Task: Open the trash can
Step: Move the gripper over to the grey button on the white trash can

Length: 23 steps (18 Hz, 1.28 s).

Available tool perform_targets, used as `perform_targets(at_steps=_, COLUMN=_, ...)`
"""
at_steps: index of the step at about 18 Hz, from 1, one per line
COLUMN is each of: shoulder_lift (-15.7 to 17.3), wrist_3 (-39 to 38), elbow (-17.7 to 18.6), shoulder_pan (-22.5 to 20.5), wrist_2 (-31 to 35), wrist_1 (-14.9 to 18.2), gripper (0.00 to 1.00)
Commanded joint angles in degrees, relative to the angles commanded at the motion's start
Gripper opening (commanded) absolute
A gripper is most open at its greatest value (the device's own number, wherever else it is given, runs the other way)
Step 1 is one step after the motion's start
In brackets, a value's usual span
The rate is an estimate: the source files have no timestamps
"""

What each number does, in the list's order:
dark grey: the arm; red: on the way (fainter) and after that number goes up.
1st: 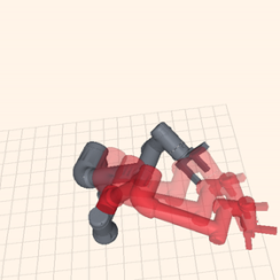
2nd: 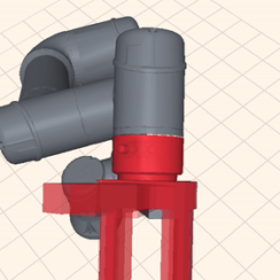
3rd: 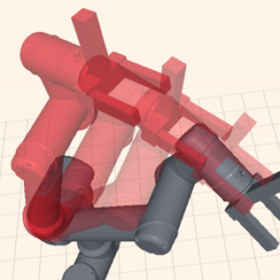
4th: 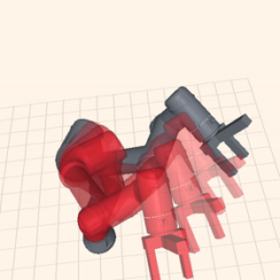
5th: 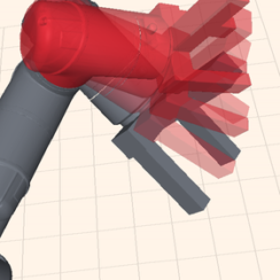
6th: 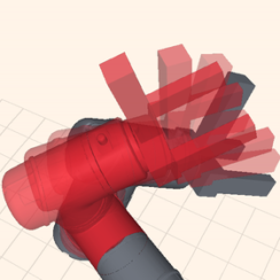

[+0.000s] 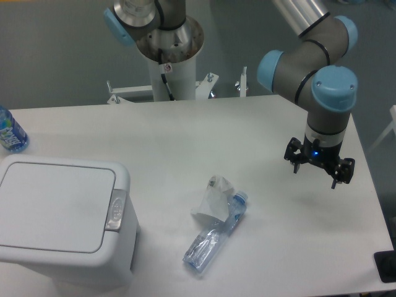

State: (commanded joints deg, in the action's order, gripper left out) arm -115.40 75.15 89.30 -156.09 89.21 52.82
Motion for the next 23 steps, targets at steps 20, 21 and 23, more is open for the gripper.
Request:
perform_targets(at_steps=20, shoulder_lift=4.40, wrist_3=-32.48, elbow=-2.19, shoulder_pan=8.78, wrist_2=-21.36, wrist_1=-2.29, gripper=1.00)
perform_targets(at_steps=21, shoulder_lift=4.57, wrist_3=-35.74, elbow=-2.89, shoulder_pan=9.92, wrist_2=-21.36, wrist_1=-2.29, gripper=1.00)
perform_targets(at_steps=23, shoulder_lift=5.53, wrist_3=-42.68, elbow=-4.39, shoulder_pan=12.29, wrist_2=-21.36, wrist_1=-2.29, gripper=1.00)
